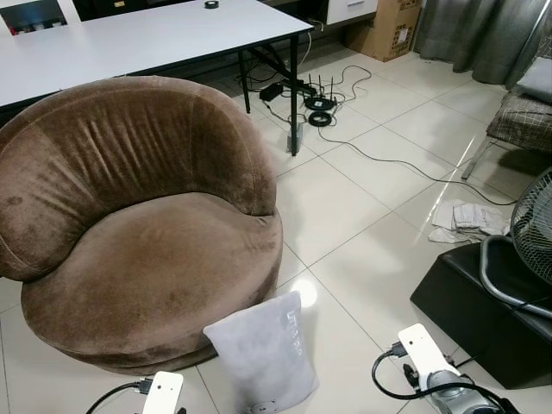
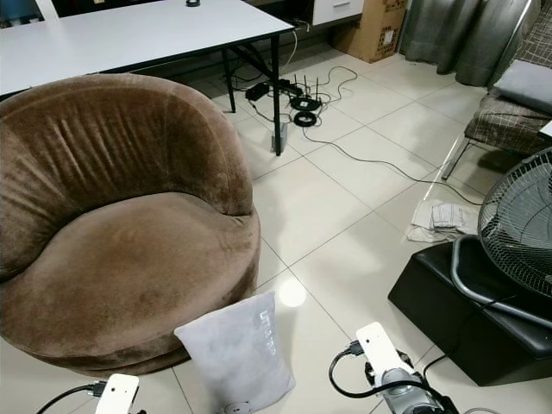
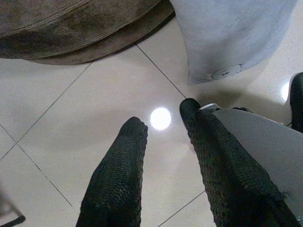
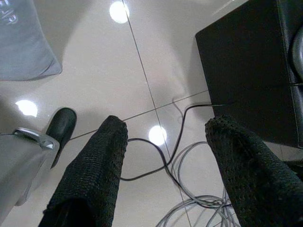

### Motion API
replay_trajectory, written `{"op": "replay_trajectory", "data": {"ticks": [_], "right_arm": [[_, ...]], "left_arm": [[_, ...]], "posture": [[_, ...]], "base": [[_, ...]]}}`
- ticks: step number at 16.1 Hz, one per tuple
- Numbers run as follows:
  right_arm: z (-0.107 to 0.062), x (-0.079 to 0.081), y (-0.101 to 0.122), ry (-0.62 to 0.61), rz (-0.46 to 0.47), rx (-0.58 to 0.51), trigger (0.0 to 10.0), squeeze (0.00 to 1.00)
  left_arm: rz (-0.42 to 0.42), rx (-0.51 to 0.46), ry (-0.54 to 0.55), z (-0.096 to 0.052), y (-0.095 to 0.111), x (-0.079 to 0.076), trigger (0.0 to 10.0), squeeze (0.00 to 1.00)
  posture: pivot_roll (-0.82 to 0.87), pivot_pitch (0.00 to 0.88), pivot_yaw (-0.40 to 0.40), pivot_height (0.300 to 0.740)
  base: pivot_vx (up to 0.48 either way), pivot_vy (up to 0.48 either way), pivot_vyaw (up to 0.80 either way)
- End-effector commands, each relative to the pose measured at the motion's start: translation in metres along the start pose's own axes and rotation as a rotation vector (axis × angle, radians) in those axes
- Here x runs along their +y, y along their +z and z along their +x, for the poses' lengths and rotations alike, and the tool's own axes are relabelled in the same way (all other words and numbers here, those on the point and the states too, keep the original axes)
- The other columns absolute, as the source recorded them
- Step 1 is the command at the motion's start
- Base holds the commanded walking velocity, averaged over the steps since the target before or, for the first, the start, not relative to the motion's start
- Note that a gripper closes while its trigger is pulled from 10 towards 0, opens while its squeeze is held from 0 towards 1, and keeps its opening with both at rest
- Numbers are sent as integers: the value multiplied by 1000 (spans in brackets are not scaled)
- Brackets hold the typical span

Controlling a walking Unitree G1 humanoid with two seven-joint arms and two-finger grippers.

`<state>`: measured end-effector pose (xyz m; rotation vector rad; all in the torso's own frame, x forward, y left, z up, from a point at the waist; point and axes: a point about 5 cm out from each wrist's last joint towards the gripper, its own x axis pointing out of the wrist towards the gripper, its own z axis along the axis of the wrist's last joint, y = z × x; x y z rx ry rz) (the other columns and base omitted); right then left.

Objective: Move the pillow to the sofa from floor

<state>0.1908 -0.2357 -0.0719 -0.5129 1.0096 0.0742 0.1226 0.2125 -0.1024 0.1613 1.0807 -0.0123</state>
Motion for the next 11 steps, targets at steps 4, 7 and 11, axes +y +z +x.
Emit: {"op": "replay_trajectory", "data": {"ticks": [4, 7, 11], "right_arm": [[1, -4, 7, -11, -71, 30, 10000, 0], [2, -6, 16, -29, -93, 7, 10000, 0], [2, -5, 12, -32, -96, 19, 10000, 0]], "left_arm": [[-7, 6, 18, 0, 1, 6, 10000, 0], [29, 0, 23, 2, 9, 2, 10000, 0], [36, 5, 22, 2, 6, 2, 10000, 0]], "posture": [[-96, 0, 25, 740], [-85, 0, 27, 740], [-90, 0, 29, 740]], "base": [[0, 0, 0], [0, 0, 0], [0, 0, 0]]}}
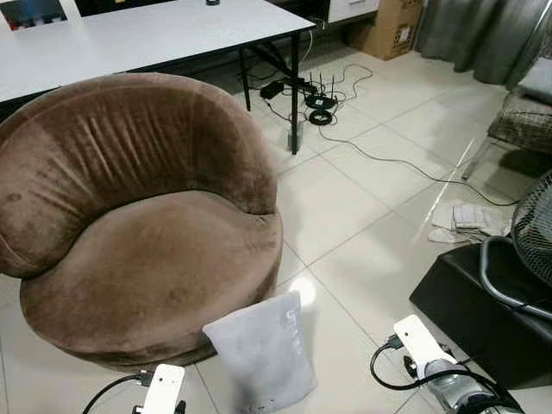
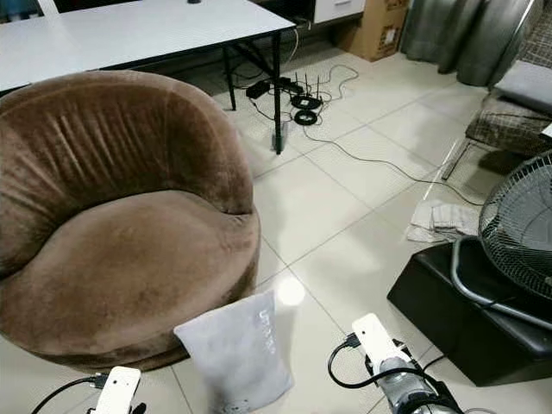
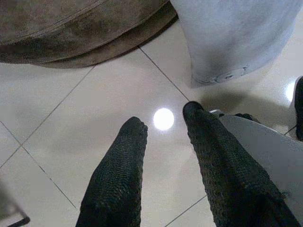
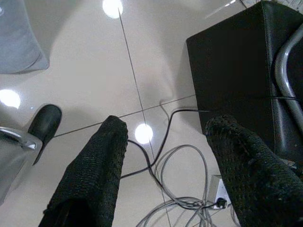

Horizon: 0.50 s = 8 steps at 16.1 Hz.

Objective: Move the pillow to the sofa from floor

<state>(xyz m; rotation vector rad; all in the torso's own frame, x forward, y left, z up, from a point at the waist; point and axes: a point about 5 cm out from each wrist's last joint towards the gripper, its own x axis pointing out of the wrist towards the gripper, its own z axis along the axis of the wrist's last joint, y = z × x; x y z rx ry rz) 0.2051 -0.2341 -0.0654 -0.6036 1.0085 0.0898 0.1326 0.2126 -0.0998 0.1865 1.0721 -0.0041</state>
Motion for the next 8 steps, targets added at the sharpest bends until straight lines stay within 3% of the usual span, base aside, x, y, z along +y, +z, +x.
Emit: {"op": "replay_trajectory", "data": {"ticks": [1, 8], "right_arm": [[0, 0, -4, -5, -15, 17, 10000, 0], [0, 2, -5, -7, -34, 18, 10000, 0]], "left_arm": [[18, 12, 1, -1, -4, 0, 10000, 0], [17, 14, -5, -2, -9, 0, 10000, 0]], "posture": [[-91, 0, 30, 740], [-86, 0, 22, 740]], "base": [[0, 0, 0], [0, 0, 0]]}}
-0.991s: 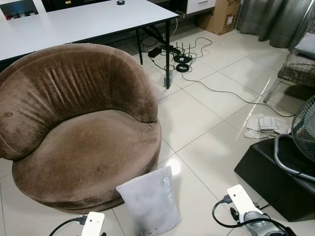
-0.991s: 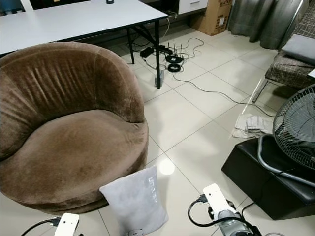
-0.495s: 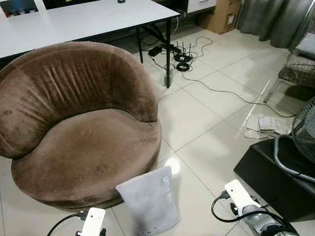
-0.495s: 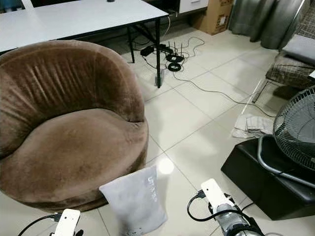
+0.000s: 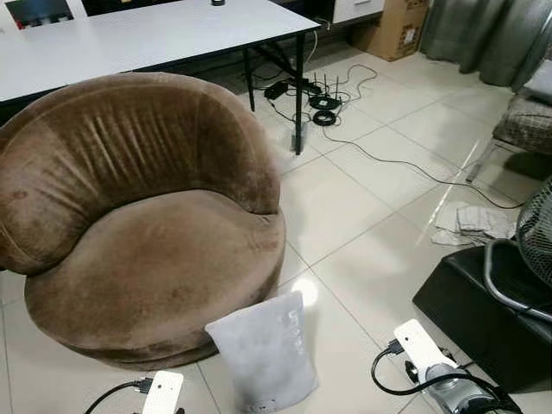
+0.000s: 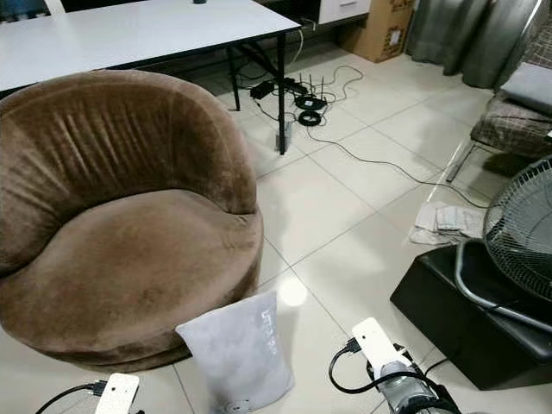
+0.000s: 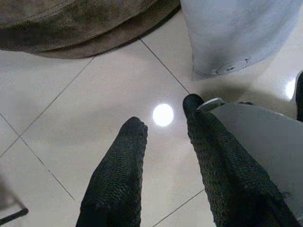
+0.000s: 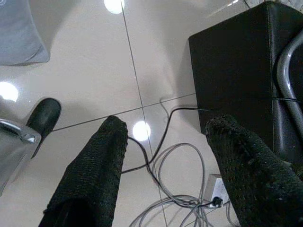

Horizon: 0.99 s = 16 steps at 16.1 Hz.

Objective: Move the pillow to the sofa from floor

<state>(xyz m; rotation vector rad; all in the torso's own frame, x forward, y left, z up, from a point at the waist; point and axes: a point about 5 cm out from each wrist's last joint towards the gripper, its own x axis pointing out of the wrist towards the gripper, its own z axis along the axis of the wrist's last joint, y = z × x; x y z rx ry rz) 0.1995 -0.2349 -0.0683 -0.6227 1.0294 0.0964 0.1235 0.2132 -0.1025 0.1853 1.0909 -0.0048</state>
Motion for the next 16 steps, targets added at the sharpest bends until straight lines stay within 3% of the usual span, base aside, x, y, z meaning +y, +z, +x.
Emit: {"op": "replay_trajectory", "data": {"ticks": [1, 16], "right_arm": [[0, 0, 1, -9, -20, -3, 10000, 0], [0, 0, 2, -9, -21, -5, 10000, 0]], "left_arm": [[19, -4, -2, 0, 0, 1, 10000, 0], [15, -3, 1, 0, 0, 1, 10000, 0]], "posture": [[-86, 0, 22, 740], [-86, 0, 22, 740]], "base": [[0, 0, 0], [0, 0, 0]]}}
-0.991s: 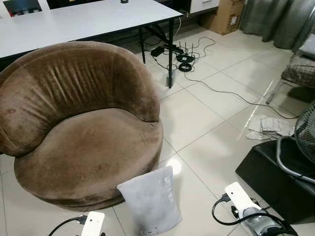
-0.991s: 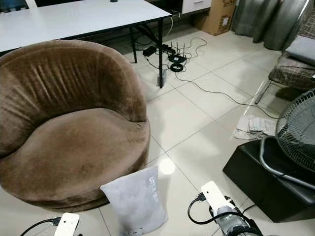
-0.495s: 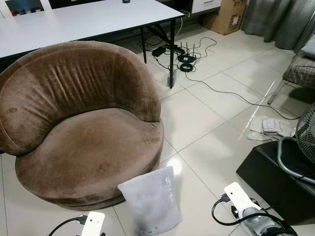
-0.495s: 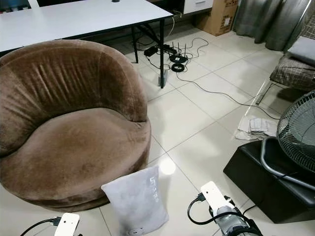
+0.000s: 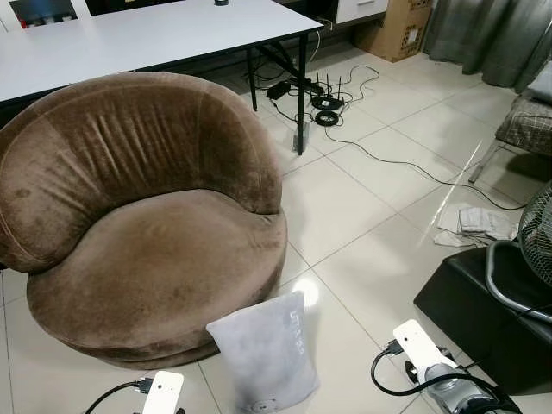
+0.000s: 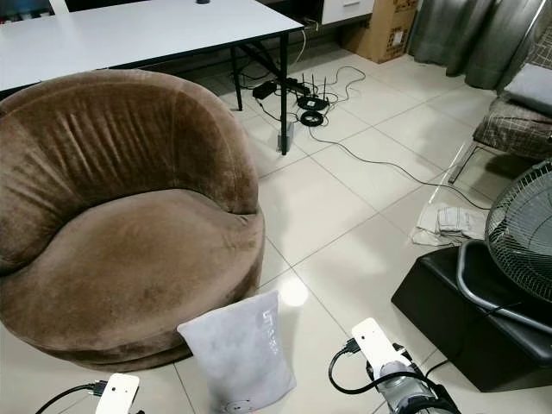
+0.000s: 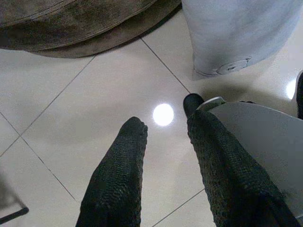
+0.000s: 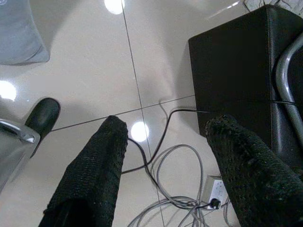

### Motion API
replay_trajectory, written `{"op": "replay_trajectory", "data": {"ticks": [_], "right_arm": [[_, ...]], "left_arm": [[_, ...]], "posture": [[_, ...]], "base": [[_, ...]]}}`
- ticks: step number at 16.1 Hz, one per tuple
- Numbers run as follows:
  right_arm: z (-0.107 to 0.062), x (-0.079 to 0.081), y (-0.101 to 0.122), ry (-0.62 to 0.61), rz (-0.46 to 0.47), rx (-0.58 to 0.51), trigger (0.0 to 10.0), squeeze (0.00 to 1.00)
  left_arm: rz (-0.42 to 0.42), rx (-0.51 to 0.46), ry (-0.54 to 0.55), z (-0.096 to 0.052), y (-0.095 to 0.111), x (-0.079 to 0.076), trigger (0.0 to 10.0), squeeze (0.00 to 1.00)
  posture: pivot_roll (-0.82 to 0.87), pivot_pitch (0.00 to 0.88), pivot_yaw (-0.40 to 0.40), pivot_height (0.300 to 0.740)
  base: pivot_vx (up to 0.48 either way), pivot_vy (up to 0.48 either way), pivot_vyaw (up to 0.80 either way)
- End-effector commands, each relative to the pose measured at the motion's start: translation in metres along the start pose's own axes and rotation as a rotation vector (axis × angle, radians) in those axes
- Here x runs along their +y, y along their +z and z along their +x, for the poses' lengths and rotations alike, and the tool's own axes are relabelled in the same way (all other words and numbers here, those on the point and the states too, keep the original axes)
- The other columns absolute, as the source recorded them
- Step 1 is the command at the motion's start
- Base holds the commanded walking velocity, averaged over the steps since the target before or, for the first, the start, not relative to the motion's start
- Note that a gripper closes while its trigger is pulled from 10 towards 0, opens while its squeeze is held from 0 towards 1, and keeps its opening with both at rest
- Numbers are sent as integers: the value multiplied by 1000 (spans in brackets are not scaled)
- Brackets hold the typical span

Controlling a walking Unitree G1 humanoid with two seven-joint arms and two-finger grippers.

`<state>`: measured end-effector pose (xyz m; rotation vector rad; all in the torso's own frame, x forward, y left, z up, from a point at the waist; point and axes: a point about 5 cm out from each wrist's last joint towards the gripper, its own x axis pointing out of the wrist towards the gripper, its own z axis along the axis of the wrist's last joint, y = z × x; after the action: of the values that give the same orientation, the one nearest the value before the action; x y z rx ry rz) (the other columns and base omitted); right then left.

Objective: Move the pillow to the sofa from floor

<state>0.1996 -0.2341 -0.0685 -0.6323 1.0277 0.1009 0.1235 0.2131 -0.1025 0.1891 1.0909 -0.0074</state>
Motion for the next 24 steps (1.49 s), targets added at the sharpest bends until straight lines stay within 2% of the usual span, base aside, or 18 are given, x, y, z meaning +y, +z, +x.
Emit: {"op": "replay_trajectory", "data": {"ticks": [1, 3, 7, 13, 24], "right_arm": [[0, 0, 1, -8, -11, -3, 10000, 0], [0, 0, 1, -8, -11, -3, 10000, 0], [0, -5, 7, -9, -85, -24, 10000, 0], [1, -7, 14, -12, -95, -43, 10000, 0], [1, -5, 9, -18, -85, -21, 10000, 0]], "left_arm": [[11, -3, 1, 0, 0, 1, 10000, 0], [11, -3, 1, 0, 0, 1, 10000, 0], [21, -2, -8, 1, 2, -5, 10000, 0], [19, -4, -5, 2, 6, -5, 10000, 0], [33, -15, -5, 3, 14, -1, 10000, 0]], "posture": [[-86, 0, 22, 740], [-86, 0, 22, 740], [-81, 0, 8, 740], [-81, 0, 8, 740], [-85, 0, 18, 740]], "base": [[0, 0, 0], [0, 0, 0], [0, 0, 0], [0, 0, 0], [0, 0, 0]]}}
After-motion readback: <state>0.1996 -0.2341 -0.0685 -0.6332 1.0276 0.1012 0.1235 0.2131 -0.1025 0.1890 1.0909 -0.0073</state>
